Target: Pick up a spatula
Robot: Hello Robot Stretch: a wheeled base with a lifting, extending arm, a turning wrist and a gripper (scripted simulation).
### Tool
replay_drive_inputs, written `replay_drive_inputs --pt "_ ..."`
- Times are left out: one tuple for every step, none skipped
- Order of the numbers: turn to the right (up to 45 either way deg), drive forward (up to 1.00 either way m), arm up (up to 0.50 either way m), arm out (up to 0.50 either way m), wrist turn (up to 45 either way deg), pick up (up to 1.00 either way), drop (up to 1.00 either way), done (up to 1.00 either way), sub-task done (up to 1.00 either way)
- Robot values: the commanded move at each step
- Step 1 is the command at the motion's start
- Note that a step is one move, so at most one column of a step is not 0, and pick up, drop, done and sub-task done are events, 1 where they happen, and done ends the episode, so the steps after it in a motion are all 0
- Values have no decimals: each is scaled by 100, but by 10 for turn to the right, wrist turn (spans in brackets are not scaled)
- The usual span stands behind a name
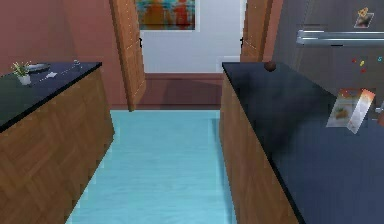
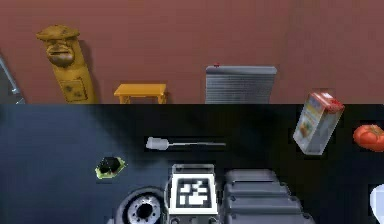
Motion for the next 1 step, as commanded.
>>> replay_drive_inputs --pt "0 0 0 24 0 0 0 0 0"
